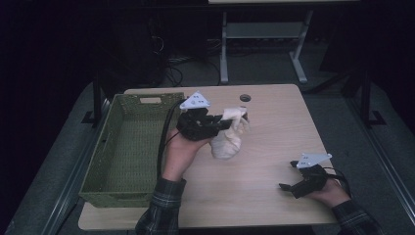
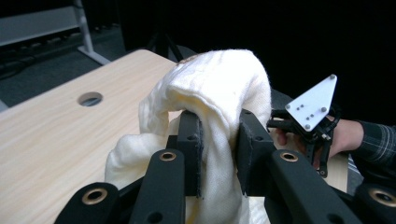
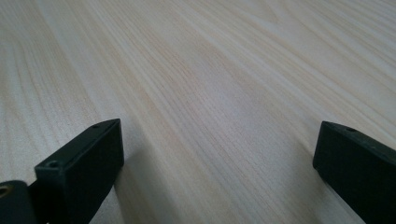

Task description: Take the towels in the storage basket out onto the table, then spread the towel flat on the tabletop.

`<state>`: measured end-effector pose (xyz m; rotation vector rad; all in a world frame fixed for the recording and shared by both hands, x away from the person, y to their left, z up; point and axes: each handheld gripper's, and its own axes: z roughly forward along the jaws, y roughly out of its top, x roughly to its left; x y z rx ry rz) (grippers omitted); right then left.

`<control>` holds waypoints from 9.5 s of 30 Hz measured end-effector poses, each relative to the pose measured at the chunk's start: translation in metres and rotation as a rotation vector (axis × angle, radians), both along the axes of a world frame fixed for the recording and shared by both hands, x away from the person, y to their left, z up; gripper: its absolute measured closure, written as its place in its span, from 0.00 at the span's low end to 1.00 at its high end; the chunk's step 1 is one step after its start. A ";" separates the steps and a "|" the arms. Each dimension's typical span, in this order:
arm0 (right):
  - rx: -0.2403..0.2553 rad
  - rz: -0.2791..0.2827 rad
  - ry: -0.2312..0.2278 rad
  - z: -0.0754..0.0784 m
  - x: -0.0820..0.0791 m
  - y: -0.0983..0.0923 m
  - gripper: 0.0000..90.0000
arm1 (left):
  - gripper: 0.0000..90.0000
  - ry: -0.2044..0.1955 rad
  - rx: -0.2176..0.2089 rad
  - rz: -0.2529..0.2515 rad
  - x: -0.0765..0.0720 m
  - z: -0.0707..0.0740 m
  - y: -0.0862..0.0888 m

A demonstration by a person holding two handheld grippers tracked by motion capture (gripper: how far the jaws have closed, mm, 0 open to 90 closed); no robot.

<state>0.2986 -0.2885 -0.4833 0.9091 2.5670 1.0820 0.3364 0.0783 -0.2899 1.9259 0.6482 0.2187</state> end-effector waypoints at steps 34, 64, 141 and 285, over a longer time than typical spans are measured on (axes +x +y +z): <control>-0.004 0.001 -0.003 0.000 0.000 0.000 0.02 | 0.81 0.143 0.149 -0.115 0.016 -0.126 -0.081; -0.004 0.004 -0.009 0.000 0.000 0.000 0.02 | 0.55 0.097 0.155 -0.128 -0.015 -0.113 -0.076; 0.077 0.143 0.054 0.014 0.043 0.061 0.79 | 0.96 0.060 0.028 0.041 0.013 -0.107 -0.041; 0.034 -0.106 -0.022 0.035 -0.011 -0.068 0.98 | 0.95 0.190 0.183 0.026 -0.051 -0.141 -0.019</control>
